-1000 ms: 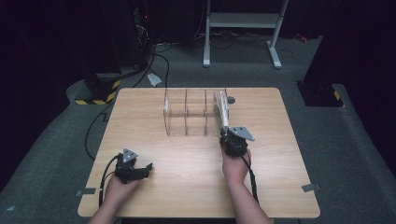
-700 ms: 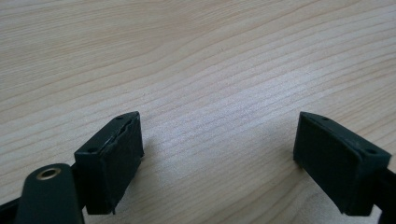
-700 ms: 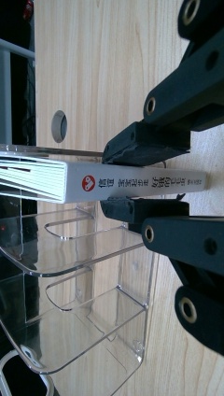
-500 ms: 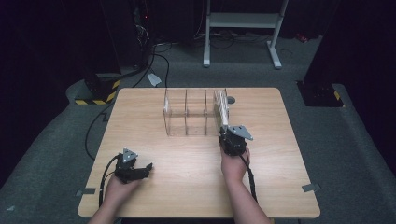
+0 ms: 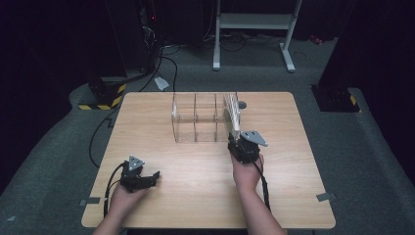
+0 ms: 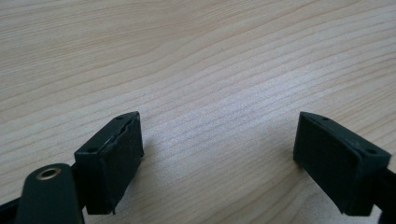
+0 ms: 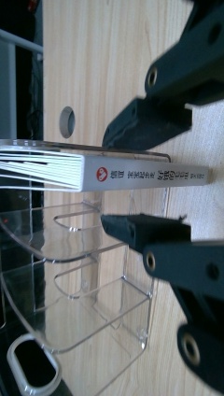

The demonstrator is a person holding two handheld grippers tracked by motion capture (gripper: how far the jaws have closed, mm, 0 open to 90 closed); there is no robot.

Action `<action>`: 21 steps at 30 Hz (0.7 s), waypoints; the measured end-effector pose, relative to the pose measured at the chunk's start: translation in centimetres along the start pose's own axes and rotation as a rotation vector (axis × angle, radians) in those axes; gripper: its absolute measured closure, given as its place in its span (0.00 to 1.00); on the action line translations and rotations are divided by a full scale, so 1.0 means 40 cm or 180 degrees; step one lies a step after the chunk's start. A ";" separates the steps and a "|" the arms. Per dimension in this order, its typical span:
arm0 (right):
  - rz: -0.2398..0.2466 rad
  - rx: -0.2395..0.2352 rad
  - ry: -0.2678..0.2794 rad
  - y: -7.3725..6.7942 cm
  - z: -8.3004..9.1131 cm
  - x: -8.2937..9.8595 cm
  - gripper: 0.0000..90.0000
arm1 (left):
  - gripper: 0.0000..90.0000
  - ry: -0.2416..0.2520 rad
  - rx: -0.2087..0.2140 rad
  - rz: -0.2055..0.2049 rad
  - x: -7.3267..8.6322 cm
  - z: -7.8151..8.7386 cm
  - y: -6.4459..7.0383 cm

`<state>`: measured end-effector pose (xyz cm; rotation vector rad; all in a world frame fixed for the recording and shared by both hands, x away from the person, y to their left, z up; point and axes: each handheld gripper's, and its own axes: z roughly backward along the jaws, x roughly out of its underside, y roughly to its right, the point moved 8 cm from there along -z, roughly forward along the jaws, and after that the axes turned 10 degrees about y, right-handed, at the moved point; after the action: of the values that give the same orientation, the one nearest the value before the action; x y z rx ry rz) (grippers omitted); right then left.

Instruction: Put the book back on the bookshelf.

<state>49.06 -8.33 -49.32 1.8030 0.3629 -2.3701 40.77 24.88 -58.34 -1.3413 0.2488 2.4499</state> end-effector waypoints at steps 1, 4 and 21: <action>-0.0003 -0.0013 0.0006 -0.001 0.004 -0.002 0.54 | 0.18 0.0000 0.0000 -0.0001 0.000 0.000 0.000; 0.0060 -0.0118 -0.0024 -0.002 0.019 -0.008 0.46 | 0.18 0.0000 0.0001 0.0000 0.000 0.000 0.000; 0.0419 -0.0064 -0.0618 0.215 0.118 0.158 0.29 | 0.18 -0.0002 0.0016 -0.0010 -0.001 -0.001 0.000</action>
<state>45.15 -17.68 -55.13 1.5206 0.2356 -2.4125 40.82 24.85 -58.34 -1.3378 0.2523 2.4456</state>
